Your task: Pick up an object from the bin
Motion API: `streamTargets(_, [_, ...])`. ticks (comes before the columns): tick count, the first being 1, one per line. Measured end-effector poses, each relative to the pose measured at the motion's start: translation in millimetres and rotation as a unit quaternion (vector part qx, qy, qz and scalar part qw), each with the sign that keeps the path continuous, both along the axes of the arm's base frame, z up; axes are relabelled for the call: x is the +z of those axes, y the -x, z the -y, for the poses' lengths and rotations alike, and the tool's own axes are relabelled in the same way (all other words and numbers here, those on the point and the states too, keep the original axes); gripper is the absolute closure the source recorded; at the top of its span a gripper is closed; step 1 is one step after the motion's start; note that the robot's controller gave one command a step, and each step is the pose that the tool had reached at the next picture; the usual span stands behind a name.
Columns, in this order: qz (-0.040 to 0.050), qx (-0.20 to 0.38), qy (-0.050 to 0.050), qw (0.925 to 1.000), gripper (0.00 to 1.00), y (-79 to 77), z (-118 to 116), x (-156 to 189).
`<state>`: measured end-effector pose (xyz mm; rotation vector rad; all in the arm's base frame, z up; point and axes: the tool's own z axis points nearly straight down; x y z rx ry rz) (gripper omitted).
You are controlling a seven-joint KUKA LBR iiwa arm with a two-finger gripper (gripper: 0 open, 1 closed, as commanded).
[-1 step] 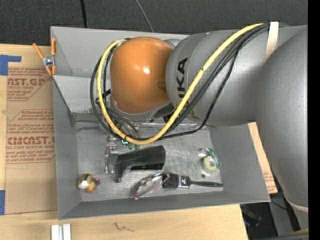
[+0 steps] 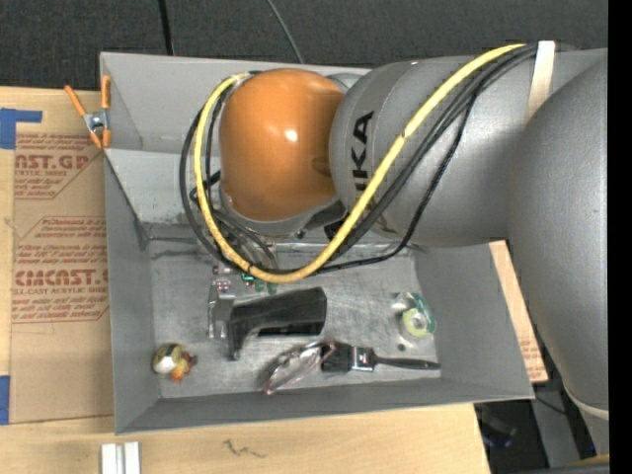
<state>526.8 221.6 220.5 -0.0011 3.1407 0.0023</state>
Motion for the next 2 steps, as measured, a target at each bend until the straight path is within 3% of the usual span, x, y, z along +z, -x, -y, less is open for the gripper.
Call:
streamTargets(1, [0.0048, 0.066, -0.001, 0.9978, 0.00, 4.2, 10.9, -21.6])
streamTargets(2, [-0.0013, 0.171, 0.000, 0.9854, 0.00, -1.2, 65.8, -49.1])
